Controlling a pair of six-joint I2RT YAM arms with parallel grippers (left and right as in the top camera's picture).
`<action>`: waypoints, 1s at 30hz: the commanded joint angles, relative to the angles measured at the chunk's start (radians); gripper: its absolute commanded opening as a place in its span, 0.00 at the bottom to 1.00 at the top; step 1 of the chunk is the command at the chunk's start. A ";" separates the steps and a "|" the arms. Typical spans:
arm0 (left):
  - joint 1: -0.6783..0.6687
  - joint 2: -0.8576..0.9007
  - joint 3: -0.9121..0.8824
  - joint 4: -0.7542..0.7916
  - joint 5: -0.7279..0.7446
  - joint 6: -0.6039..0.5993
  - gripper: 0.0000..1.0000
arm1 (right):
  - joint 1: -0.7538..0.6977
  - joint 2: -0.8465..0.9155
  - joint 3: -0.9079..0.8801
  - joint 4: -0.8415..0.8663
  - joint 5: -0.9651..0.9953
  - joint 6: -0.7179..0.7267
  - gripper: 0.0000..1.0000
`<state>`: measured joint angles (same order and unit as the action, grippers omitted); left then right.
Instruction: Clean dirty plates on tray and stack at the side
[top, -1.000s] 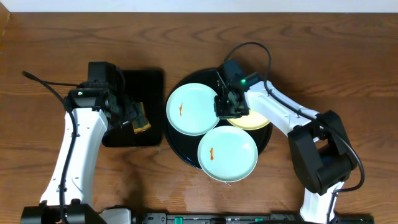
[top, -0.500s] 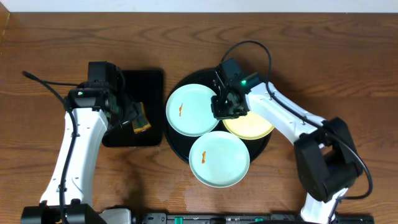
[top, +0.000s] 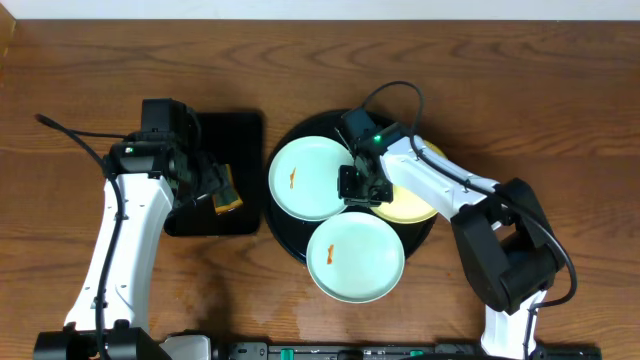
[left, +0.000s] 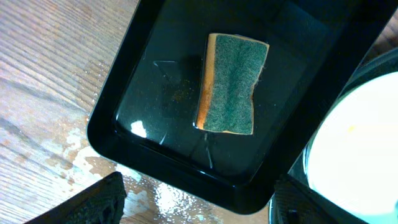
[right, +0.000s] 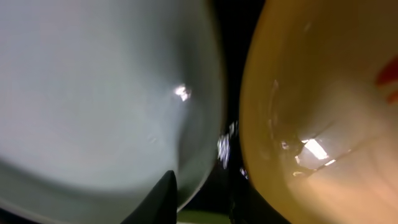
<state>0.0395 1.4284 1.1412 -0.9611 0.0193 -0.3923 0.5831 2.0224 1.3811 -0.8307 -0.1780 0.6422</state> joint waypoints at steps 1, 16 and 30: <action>0.004 -0.014 -0.007 0.001 -0.013 0.006 0.79 | -0.019 0.007 0.006 0.004 0.126 0.011 0.27; 0.004 -0.011 -0.007 0.006 -0.013 0.006 0.79 | -0.028 0.025 0.006 0.142 0.075 -0.200 0.26; -0.008 0.004 -0.065 0.076 -0.008 0.006 0.66 | -0.123 0.072 0.006 0.179 0.034 -0.093 0.01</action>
<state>0.0380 1.4288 1.1130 -0.9039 0.0196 -0.3927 0.4915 2.0617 1.3941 -0.6567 -0.1699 0.5156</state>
